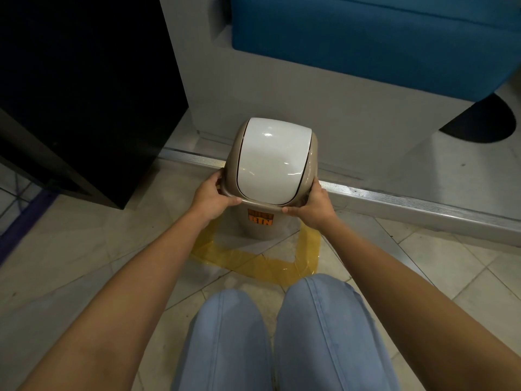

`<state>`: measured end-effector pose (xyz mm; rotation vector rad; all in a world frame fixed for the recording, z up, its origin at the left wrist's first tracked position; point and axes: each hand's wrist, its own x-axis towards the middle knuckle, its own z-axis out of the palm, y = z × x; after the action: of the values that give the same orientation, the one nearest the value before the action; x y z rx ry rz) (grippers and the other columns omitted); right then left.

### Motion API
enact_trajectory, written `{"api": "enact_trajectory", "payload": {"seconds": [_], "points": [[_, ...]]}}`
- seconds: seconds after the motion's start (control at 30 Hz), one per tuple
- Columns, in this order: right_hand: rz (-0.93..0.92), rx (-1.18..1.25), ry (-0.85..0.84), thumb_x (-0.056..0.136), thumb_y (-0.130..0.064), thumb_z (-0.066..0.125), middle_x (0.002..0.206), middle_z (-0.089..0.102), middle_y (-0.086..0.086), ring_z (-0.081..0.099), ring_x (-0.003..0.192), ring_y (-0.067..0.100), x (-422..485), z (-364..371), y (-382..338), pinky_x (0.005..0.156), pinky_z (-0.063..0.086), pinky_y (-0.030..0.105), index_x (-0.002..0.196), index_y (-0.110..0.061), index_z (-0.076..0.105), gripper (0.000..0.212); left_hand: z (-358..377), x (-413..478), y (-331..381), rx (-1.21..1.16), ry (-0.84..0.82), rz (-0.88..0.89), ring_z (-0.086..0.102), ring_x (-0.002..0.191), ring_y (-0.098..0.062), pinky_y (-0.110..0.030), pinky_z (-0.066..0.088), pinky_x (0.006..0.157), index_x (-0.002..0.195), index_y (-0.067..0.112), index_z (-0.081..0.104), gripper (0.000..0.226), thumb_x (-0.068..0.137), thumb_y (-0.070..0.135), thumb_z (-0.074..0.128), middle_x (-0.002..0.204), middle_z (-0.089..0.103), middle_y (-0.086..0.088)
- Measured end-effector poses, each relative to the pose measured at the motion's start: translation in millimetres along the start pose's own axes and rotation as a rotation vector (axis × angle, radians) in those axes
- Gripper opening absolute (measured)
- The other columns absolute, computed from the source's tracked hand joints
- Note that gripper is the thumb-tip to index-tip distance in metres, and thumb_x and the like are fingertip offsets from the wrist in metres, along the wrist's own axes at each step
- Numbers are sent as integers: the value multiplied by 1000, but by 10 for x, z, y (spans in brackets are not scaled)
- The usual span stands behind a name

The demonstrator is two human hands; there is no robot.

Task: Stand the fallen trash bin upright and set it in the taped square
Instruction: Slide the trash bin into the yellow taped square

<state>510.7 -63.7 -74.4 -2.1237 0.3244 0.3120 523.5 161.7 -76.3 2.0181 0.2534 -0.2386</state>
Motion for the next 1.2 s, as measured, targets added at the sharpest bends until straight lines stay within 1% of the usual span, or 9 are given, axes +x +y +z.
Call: {"api": "enact_trajectory", "payload": {"seconds": [0.17, 0.27, 0.33, 0.47, 0.67, 0.77, 0.97, 1.07, 1.2], "points": [[5, -25, 6, 62, -16, 87, 137, 47, 11, 45, 129, 28, -59, -42, 25, 106, 43, 44, 139, -10, 33, 94, 3, -19, 70, 39, 23, 17, 47, 125, -27, -43, 42, 102, 136, 15, 42, 82, 64, 8, 81, 138, 50, -6], [-5, -73, 2, 67, -17, 84, 138, 46, 11, 44, 130, 28, -60, -55, 23, 107, 42, 40, 140, -10, 33, 90, 14, -31, 67, 52, 35, 13, 47, 125, -28, -42, 42, 101, 136, 15, 42, 83, 64, 9, 82, 138, 50, -7], [-6, -80, 0, 68, -16, 83, 139, 46, 12, 43, 130, 29, -52, -62, 10, 106, 41, 38, 141, -10, 32, 90, 24, -34, 58, 65, 47, 8, 48, 125, -28, -40, 42, 101, 136, 14, 42, 83, 64, 11, 82, 138, 50, -7], [-5, -81, -7, 69, -14, 82, 139, 46, 12, 43, 131, 28, -59, -59, -4, 109, 40, 42, 143, -11, 29, 91, 27, -34, 65, 84, 53, 13, 51, 122, -27, -40, 43, 100, 135, 13, 44, 81, 64, 12, 82, 136, 53, -7], [-16, -135, -4, 72, -19, 80, 140, 46, 13, 42, 131, 29, -95, -62, -7, 109, 39, 44, 144, -12, 28, 90, 35, -54, 66, 120, 68, 23, 51, 121, -27, -37, 43, 97, 135, 13, 44, 79, 65, 14, 82, 135, 54, -7], [-19, -146, 5, 72, -21, 80, 141, 45, 13, 41, 132, 29, -116, -71, -2, 109, 38, 43, 144, -12, 28, 90, 39, -63, 60, 172, 74, 16, 49, 123, -29, -40, 42, 101, 136, 13, 43, 80, 66, 18, 81, 137, 51, -9], [-9, -195, 11, 73, -27, 80, 143, 36, 15, 35, 135, 31, -143, -76, -39, 109, 33, 40, 147, -11, 24, 95, 31, -118, 73, 190, 116, -6, 47, 124, -29, -43, 41, 103, 138, 15, 40, 83, 66, 20, 81, 139, 45, -9], [6, -195, 21, 72, -29, 80, 142, 33, 16, 33, 134, 33, -167, -100, -105, 110, 31, 43, 147, -10, 22, 97, -10, -185, 115, 163, 135, -28, 46, 124, -30, -45, 41, 102, 138, 18, 39, 84, 65, 19, 82, 139, 44, -9], [27, -243, 47, 74, -32, 78, 147, 27, 18, 27, 138, 36, -293, -146, -263, 113, 26, 43, 150, -6, 11, 105, -83, -341, 249, 160, 126, -52, 44, 126, -29, -42, 41, 102, 139, 20, 38, 85, 65, 18, 82, 141, 43, -9]]}}
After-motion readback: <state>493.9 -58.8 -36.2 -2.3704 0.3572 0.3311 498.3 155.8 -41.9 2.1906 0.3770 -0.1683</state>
